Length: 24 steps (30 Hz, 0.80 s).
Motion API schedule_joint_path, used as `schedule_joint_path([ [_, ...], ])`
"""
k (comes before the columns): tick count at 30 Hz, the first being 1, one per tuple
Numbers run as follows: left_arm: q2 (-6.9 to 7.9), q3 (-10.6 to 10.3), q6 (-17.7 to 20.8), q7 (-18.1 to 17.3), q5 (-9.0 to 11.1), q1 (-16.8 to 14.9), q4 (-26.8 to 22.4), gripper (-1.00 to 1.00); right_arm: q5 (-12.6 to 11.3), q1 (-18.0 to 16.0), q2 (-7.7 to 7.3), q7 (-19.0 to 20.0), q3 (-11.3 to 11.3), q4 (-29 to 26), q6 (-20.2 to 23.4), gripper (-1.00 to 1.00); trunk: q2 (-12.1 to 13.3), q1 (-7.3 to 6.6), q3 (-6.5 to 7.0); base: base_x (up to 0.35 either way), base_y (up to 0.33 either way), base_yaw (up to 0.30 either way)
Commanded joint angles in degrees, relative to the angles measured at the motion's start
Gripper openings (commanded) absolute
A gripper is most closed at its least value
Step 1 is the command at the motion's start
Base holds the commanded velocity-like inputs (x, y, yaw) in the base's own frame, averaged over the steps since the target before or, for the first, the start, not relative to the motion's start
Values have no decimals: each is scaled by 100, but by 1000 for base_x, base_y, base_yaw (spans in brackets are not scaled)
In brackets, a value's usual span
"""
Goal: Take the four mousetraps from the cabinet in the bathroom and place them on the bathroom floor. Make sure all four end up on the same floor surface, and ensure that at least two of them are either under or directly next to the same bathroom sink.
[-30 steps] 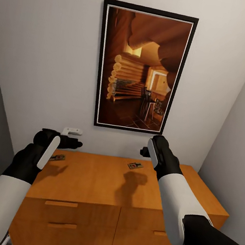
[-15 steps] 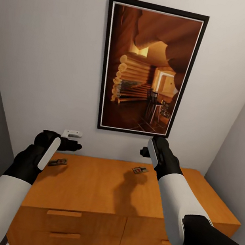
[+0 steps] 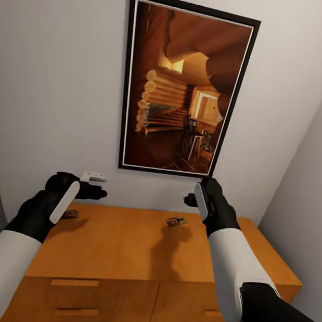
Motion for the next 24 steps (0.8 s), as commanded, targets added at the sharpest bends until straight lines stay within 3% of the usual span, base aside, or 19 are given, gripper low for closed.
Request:
schedule_joint_path([
  [1,6,-14,20,60,61,-4,-1,100,-24,-7,2,-34,-5,-1,17,100,-6,1,-8,0,0,-263],
  [10,-3,-26,20,59,64,-4,35,100,-19,-9,2,-51,-25,-1,17,100,-6,1,-8,0,0,-242],
  [17,-5,-31,20,59,65,-4,110,100,-19,-9,2,-60,-59,-1,17,100,-6,1,-8,0,0,-55],
  [24,1,-32,20,59,60,-4,273,100,-19,-11,2,-61,-255,-1,17,100,-6,1,-8,0,131,-9],
])
